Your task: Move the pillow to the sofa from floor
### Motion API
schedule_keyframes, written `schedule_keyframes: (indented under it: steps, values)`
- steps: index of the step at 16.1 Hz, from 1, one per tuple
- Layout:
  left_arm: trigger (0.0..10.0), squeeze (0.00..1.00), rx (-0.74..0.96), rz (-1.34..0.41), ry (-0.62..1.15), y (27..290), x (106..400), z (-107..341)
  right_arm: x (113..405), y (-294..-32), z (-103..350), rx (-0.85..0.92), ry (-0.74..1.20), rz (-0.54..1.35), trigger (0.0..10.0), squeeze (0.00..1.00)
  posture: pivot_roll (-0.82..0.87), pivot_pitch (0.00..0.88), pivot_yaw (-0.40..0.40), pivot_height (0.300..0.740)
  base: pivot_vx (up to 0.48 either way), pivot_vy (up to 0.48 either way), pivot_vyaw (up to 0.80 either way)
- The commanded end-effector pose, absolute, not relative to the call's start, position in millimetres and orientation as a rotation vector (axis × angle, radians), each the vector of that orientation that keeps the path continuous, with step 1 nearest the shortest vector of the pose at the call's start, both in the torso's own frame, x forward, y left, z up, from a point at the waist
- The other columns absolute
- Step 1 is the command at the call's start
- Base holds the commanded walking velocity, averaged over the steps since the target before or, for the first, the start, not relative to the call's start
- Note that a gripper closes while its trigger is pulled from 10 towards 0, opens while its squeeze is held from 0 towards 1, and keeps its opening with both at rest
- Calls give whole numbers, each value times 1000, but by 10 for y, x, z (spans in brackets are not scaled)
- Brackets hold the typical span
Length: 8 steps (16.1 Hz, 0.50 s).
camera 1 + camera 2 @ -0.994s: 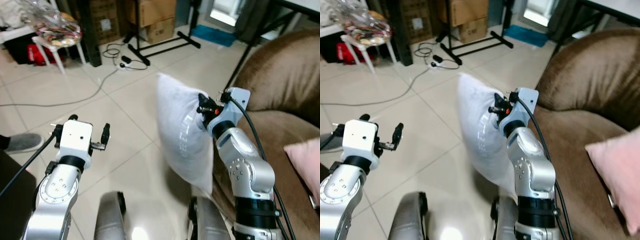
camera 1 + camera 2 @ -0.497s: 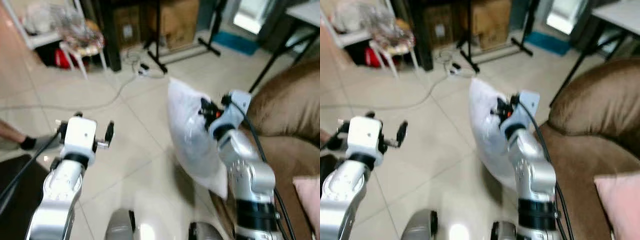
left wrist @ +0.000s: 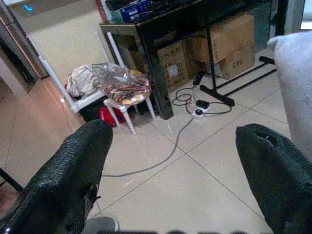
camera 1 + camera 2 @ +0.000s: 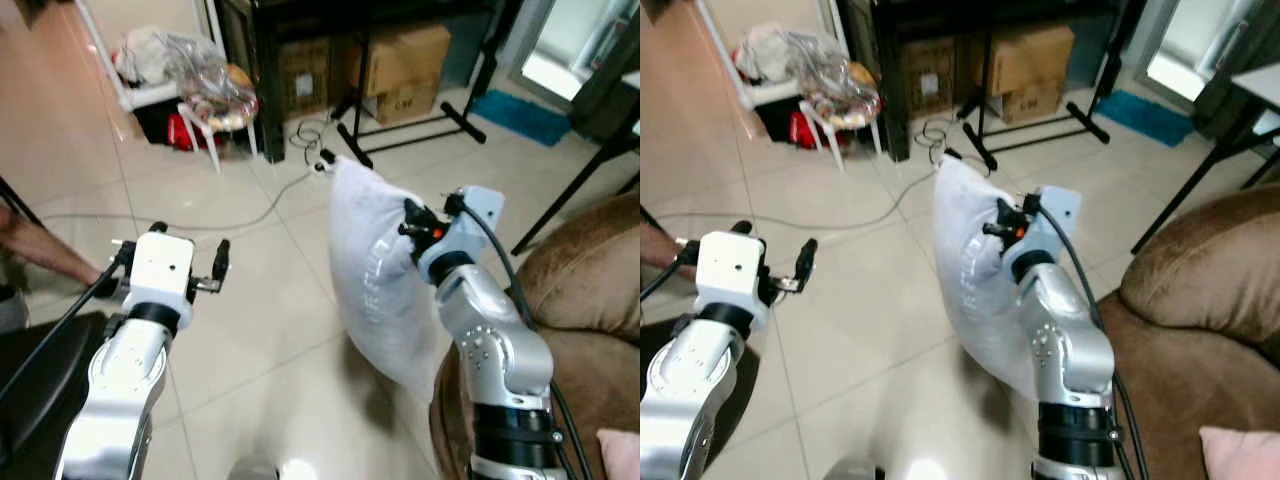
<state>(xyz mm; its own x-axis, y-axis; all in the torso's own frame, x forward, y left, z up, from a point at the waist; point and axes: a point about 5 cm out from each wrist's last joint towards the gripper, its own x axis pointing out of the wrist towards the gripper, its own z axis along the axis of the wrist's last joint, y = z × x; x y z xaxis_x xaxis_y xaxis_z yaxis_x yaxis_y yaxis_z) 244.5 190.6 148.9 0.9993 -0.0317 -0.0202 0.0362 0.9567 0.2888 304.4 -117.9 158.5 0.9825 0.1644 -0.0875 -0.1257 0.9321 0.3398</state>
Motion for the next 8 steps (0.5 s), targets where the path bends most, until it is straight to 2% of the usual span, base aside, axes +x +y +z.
schedule_keyframes:
  steps: [1, 8]
  values:
    - [10000, 4, 294, -60, 27, 1877, 2456, 1466, 3020, -1249, 1660, 342, 72, 136, 10000, 0, -24, 0, 2, 740, 0, 0, 0]
    - [10000, 0, 311, -92, 30, 1850, 2473, 1457, 2992, -1279, 1617, 347, 86, 112, 10000, 0, -34, 0, 20, 740, 0, 0, 0]
